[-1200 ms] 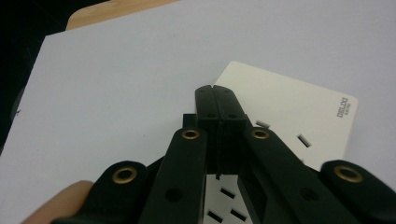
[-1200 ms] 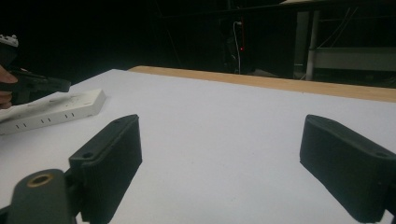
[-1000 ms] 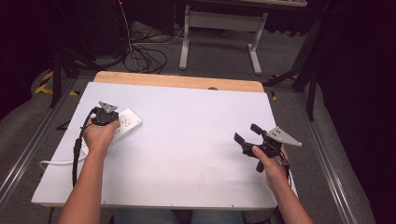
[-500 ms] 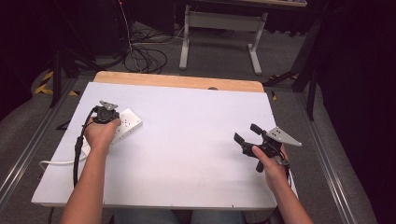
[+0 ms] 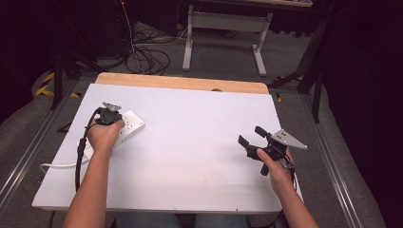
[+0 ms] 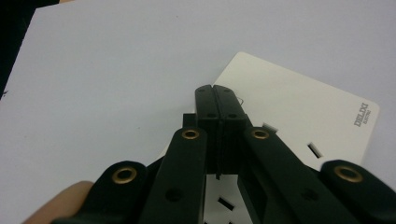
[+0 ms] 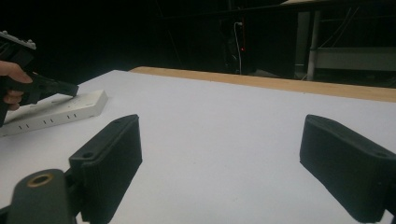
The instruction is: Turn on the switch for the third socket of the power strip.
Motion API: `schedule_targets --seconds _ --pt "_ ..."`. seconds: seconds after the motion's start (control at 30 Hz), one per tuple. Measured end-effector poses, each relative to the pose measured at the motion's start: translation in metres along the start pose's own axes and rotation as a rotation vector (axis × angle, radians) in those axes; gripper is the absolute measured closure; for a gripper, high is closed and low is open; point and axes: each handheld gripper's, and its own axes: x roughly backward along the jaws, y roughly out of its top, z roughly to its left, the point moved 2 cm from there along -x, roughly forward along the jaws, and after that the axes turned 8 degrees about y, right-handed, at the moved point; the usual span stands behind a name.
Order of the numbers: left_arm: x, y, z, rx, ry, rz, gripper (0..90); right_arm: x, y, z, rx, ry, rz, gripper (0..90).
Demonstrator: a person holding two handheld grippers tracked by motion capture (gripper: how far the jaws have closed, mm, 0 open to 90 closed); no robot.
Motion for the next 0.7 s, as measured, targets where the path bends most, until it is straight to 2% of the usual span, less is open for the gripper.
schedule_targets --seconds 0.23,0.4,0.53,0.7 --pt "-0.0002 0.0006 -0.0007 -0.003 0.005 0.004 89.8 0.0003 0.0001 0.0001 -0.003 0.001 -0.002 13.4" --pt "-0.0004 -0.0002 0.0004 -0.007 0.018 0.030 89.9 0.0010 0.0004 0.0000 -0.008 0.002 -0.003 13.4" --pt "0.0000 -0.0005 0.0022 0.009 0.003 0.035 89.8 0.0020 0.0008 0.0004 -0.008 0.002 -0.006 13.4" --pt "0.0000 -0.0004 0.0021 0.009 0.002 0.035 89.8 0.0028 0.0010 0.0001 -0.011 0.002 -0.009 13.4"
